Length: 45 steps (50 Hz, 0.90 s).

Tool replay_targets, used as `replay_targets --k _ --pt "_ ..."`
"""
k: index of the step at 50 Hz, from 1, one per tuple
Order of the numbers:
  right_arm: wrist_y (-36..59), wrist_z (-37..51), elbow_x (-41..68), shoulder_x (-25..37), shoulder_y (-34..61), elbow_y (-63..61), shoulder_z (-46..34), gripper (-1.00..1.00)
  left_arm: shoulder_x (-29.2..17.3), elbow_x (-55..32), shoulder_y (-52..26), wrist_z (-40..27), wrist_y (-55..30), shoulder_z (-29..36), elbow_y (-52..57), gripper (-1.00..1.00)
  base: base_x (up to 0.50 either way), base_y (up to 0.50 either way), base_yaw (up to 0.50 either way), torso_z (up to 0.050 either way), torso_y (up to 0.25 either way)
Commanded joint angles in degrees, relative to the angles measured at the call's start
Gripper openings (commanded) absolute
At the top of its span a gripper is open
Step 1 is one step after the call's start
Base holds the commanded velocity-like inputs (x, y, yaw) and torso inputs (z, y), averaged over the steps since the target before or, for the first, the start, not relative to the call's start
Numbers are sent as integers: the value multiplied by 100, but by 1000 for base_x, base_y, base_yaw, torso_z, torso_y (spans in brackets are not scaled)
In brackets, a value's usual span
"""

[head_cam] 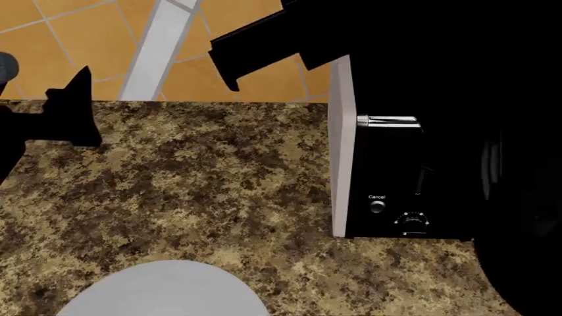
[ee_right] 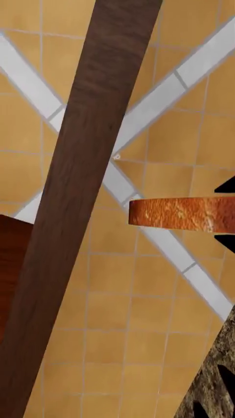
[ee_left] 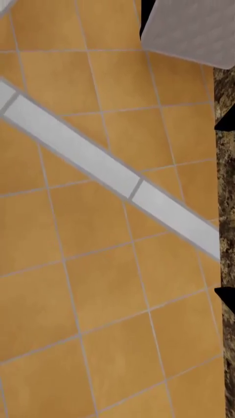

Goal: Place the toasted item on a plate.

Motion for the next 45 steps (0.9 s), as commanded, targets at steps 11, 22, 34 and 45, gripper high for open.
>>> replay_targets --k 11,22,34,45 --pt "-1450 1472 2235 370 -222 -636 44 -100 -17 -44 31 -39 -4 13 58 100 0 0 0 0 0" --pt "-2361 1994 3051 386 -325 -1059 34 -100 -53 -70 29 -90 -23 -27 92 100 0 0 0 0 0" --pt "-3259 2388 3532 391 -700 -1587 124 -100 -36 -28 105 -98 122 -18 -6 100 0 0 0 0 0" --pt "-4104 2852 4123 528 -643 -2036 -202 -100 -30 -34 94 -101 170 -15 -64 100 0 0 0 0 0"
